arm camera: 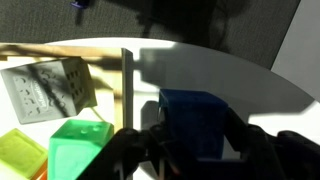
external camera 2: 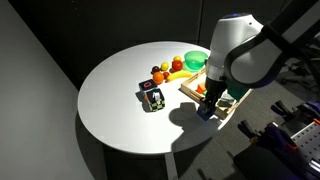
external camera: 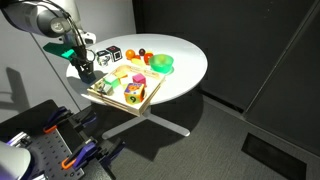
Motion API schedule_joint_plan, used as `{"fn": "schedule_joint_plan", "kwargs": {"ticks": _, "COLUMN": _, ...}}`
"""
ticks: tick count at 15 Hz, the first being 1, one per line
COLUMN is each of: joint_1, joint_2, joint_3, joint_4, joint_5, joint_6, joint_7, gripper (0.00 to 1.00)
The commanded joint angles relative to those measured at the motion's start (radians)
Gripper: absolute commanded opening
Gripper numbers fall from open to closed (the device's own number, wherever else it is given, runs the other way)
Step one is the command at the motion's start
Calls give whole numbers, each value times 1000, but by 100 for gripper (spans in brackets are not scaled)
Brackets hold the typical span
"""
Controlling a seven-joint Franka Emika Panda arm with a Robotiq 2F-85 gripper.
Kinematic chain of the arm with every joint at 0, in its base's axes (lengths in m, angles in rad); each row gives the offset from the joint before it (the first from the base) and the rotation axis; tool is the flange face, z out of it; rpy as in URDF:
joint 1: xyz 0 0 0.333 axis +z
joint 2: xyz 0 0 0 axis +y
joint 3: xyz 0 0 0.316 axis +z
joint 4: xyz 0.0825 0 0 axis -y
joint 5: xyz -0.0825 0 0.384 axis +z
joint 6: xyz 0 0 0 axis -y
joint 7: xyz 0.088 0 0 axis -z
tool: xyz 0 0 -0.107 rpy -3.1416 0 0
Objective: Put the block inside the box
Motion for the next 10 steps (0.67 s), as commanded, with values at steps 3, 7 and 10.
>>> {"fn": "schedule_joint_plan", "kwargs": {"ticks": 3, "joint_1": -56, "joint_2": -101, "joint_3": 30, "joint_4": -35, "joint_5": 89, "joint_6": -45, "joint_7": -94, "gripper": 31}}
{"fn": "schedule_joint_plan", "kwargs": {"ticks": 7, "joint_1": -71, "joint_2": -135, "joint_3": 5, "joint_4": -38, "joint_5": 107, "joint_6": -113, "joint_7": -97, "gripper": 31}}
{"fn": "schedule_joint_plan", "kwargs": {"ticks": 10, "joint_1": -84, "joint_2": -155, "joint_3": -21, "joint_4": -45, "joint_5": 104, "joint_6": -144, "joint_7": -89, "gripper": 31}}
